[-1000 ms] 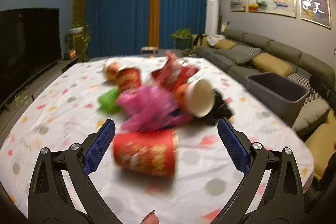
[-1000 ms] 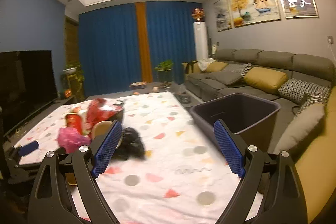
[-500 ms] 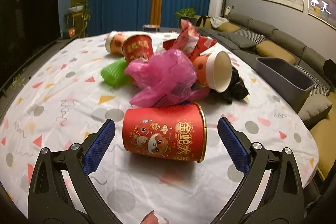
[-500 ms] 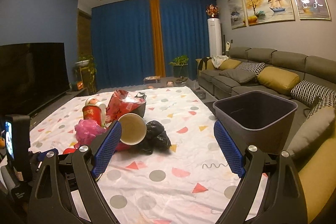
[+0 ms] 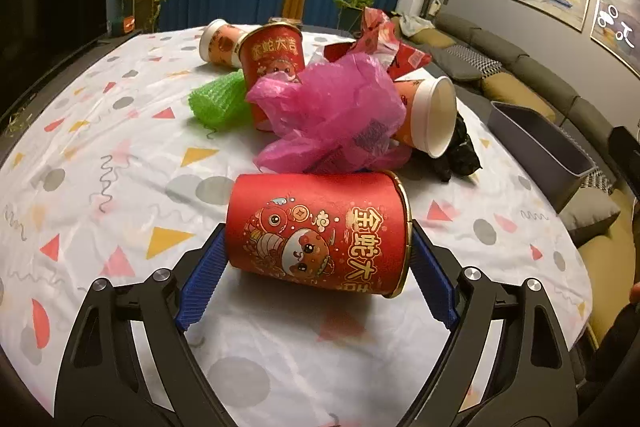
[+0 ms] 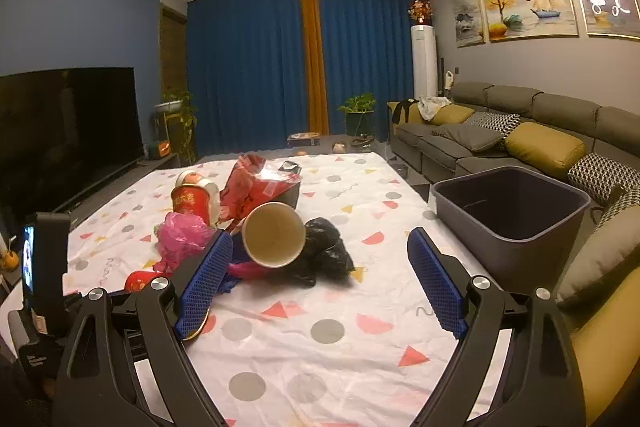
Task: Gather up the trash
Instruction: 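Grasp the red printed paper cup with the left tool and lift it, then grasp the pink plastic bag with the right tool while the left tool holds the red cup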
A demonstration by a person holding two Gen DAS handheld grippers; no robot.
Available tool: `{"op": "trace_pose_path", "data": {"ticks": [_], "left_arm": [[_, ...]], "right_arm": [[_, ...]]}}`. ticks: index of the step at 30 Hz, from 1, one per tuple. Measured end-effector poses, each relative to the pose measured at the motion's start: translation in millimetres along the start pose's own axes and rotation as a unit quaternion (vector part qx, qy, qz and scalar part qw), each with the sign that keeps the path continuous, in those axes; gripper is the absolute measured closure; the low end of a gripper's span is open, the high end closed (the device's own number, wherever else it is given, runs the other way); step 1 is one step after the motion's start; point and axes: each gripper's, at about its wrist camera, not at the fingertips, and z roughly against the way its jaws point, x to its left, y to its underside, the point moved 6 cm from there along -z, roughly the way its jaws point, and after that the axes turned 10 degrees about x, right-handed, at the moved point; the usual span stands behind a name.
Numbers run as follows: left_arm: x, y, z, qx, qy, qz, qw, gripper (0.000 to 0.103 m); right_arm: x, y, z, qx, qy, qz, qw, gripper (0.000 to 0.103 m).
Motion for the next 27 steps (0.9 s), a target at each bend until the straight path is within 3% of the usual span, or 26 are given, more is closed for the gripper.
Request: {"op": "trace_pose_path", "data": {"ticks": [8,17,27], "left_arm": [[16,6,16,-0.007,0.01,-0.006,0.9999,0.019],[73,11,42,-0.031,-0.02,0.039,0.9985,0.019],[108,10,49,-0.04,-0.023,0.072,0.9964,0.019]], "right_arm": [[32,6,-19,0.028,-0.029,0.018,0.999,0.017],[88,20,-47,0.069,-0.082,0.048,0.993,0.017],[124,28,-82,0.118,-0.089,0.067,0.987,0.036]]}}
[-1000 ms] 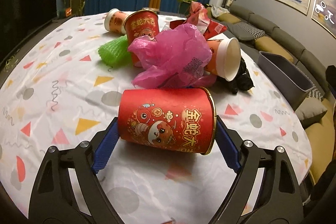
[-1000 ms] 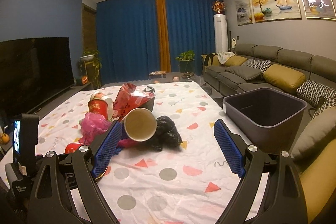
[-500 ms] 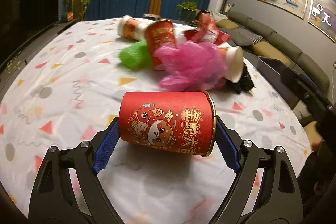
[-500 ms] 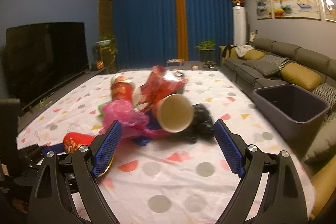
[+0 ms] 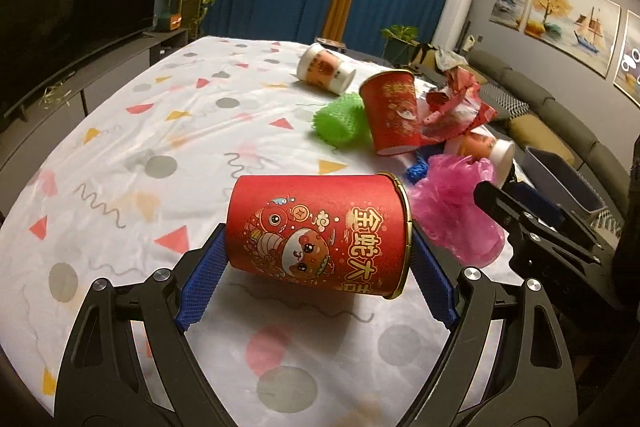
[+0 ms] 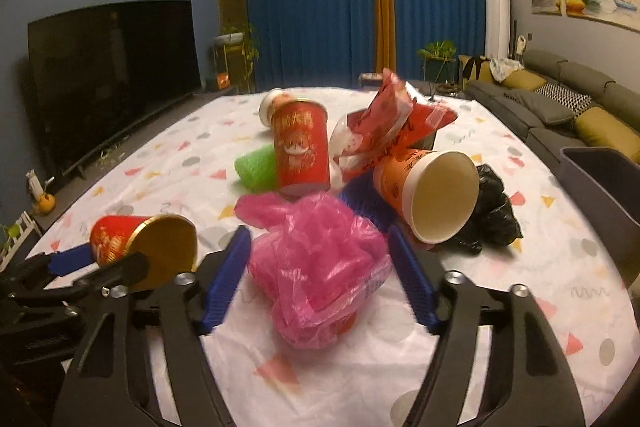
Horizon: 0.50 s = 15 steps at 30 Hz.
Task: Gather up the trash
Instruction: 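Grasp the pink plastic bag with the right tool while the left tool holds the red cup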
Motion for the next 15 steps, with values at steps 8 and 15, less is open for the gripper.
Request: {"op": "trace_pose_path", "data": {"ticks": [8,15], "left_arm": [[3,-1,0,-0.005,0.005,0.004,1.0,0.019],[3,-2,4,-0.013,0.0,0.002,0.9999,0.019]], "right_arm": [[-1,4,-12,0.037,0.01,0.004,0.999,0.045],[-2,6,-21,0.057,-0.003,-0.004,0.998,0.084]]}}
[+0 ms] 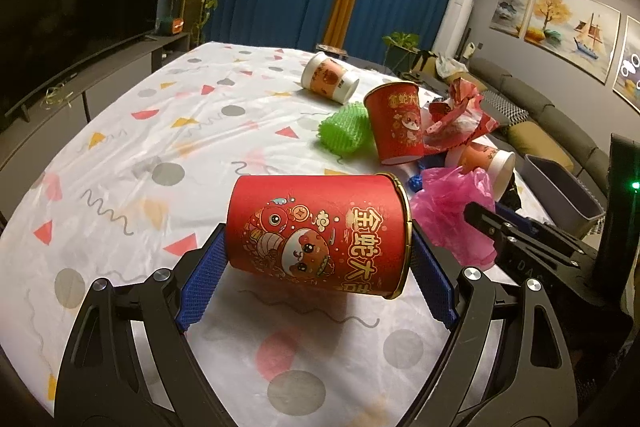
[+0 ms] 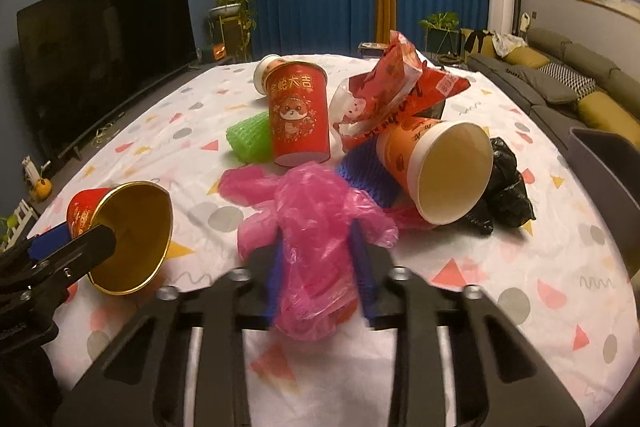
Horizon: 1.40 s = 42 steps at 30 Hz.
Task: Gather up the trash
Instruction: 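Grasp the pink plastic bag with the right tool while the left tool holds the red cup, then carry the red cup in the left tool and pink bag in the right tool over the bin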
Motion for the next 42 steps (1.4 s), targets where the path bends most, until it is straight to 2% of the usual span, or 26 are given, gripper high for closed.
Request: {"op": "trace_pose_path", "data": {"ticks": [1,4,10,18,26,42], "left_arm": [[0,0,1,-0.001,-0.001,-0.001,1.0,0.019],[-2,0,4,-0.004,-0.003,-0.003,1.0,0.019],[-3,0,9,-0.009,-0.007,-0.003,0.9999,0.019],[-11,-1,17,-0.015,-0.007,-0.008,0.9998,0.019],[-21,-4,24,-0.026,-0.003,-0.018,0.9995,0.019],[-82,-20,28,-0.048,0.022,-0.062,0.9967,0.019]], "right_arm": [[-1,0,0,-0.001,-0.003,-0.002,1.0,0.09],[-1,1,4,-0.009,-0.012,-0.003,1.0,0.094],[9,4,25,-0.031,-0.049,0.002,0.998,0.095],[9,-7,71,-0.077,-0.091,-0.003,0.993,0.095],[-8,-8,108,-0.126,-0.059,-0.008,0.99,0.095],[-59,8,133,-0.148,-0.046,-0.06,0.986,0.095]]}}
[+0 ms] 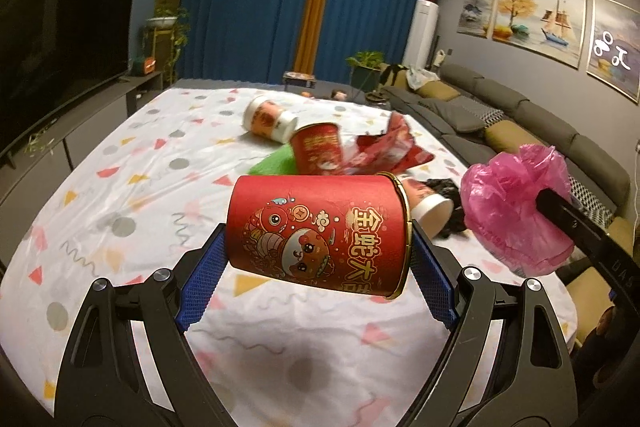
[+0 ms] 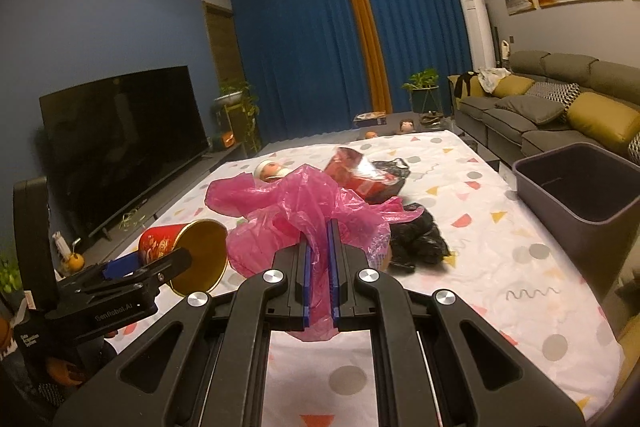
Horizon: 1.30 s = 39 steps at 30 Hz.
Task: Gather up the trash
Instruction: 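Carry the red cup in the left tool and pink bag in the right tool over the bin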
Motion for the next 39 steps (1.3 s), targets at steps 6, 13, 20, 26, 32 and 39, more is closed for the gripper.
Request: {"op": "trace_pose_path", "data": {"ticks": [6,13,20,26,32,39], "left_arm": [[-32,-8,-5,-0.005,0.015,-0.02,0.9997,0.019],[-72,-18,-13,-0.013,0.033,-0.042,0.9985,0.019],[-123,-33,-24,-0.02,0.062,-0.069,0.9954,0.019],[-175,-50,-39,-0.026,0.097,-0.091,0.9908,0.019],[-237,-69,-64,-0.034,0.131,-0.111,0.9845,0.019],[-300,-83,-98,-0.029,0.167,-0.115,0.9788,0.019]], "right_arm": [[-23,-1,12,-0.011,0.016,-0.011,1.0,0.095],[-55,-4,27,-0.026,0.041,-0.024,0.999,0.095],[-93,-10,40,-0.042,0.075,-0.036,0.996,0.095],[-144,-24,49,-0.063,0.133,-0.046,0.988,0.095],[-196,-39,50,-0.08,0.18,-0.057,0.979,0.095],[-252,-50,44,-0.086,0.214,-0.069,0.971,0.095]]}}
